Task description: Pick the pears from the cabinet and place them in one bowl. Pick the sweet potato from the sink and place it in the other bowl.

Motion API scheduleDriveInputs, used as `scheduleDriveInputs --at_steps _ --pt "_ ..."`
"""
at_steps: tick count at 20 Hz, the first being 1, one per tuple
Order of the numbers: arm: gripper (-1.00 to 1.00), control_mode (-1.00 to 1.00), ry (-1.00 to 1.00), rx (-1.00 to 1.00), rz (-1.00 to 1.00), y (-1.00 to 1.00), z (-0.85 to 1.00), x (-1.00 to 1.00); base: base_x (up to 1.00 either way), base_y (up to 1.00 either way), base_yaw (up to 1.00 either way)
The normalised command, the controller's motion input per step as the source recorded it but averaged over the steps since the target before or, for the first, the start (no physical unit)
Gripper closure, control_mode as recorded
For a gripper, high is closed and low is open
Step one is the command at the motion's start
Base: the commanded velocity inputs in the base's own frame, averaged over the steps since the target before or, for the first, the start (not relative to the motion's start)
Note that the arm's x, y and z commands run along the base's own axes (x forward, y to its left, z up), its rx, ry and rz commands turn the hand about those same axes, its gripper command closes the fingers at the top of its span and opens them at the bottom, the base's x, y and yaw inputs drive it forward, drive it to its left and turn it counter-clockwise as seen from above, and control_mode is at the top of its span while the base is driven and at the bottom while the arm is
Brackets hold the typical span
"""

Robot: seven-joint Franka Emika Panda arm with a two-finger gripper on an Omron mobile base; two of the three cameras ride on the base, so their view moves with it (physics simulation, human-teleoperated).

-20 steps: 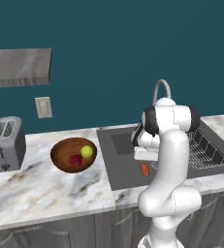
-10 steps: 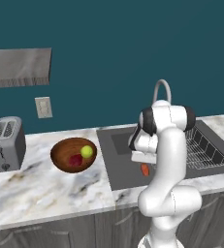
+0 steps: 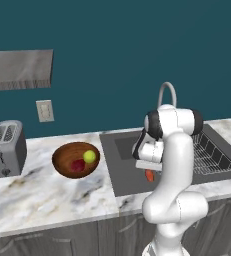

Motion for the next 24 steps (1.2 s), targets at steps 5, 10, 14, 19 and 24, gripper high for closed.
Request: scheduleDriveInputs --at_steps 5,10,14,19,24 --pt "-1.00 -1.00 -0.03 0.00 0.00 0.00 0.00 -0.12 0.00 0.00 0.00" --pt "-1.00 -1.00 0.00 0.00 0.00 0.00 0.00 0.06 0.00 0.00 0.00" --pt "-1.00 -1.00 0.00 0.00 0.00 0.00 -0.07 0.20 0.00 0.00 0.00" --pt "-1.00 -1.00 0.00 0.00 0.00 0.00 -0.20 0.14 0.00 0.00 0.00" --pt "-1.00 -1.00 0.00 0.00 0.00 0.00 0.00 0.00 0.00 0.00 0.00"
